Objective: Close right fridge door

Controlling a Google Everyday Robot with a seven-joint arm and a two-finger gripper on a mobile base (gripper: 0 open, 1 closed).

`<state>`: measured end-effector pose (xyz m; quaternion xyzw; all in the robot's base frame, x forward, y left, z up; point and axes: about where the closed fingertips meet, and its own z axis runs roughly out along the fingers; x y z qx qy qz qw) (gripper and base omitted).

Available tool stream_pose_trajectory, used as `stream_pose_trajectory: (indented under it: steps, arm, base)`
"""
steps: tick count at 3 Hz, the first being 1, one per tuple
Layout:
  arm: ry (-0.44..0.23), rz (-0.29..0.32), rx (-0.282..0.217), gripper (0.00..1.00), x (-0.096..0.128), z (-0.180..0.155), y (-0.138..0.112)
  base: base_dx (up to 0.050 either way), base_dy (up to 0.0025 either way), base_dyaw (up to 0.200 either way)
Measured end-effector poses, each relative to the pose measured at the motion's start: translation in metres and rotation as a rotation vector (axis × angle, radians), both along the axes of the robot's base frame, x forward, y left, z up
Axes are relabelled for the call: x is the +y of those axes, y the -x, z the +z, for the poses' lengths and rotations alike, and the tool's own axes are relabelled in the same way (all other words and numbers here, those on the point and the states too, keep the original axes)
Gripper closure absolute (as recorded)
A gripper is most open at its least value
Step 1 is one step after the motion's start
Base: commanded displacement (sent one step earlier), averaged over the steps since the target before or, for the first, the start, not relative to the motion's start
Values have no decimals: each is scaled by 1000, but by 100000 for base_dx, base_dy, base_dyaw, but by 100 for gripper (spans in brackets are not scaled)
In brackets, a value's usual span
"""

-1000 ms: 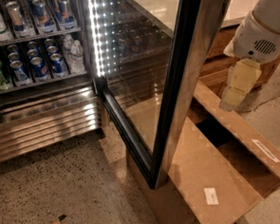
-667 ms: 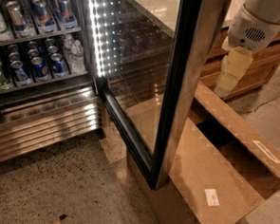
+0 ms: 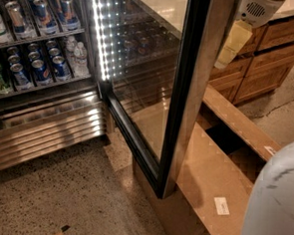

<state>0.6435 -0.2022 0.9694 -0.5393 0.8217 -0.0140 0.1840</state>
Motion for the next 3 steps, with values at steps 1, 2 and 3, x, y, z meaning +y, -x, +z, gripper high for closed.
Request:
stream_pose_trajectory:
  steps: [1, 2, 3]
  arm:
    - [0, 0, 0, 0, 0, 0, 0]
    - [0, 0, 0, 0, 0, 0, 0]
    - [0, 0, 0, 0, 0, 0, 0]
  base:
    - [1, -1, 19612]
    - [6, -8, 19594]
    - [-17, 26, 19326]
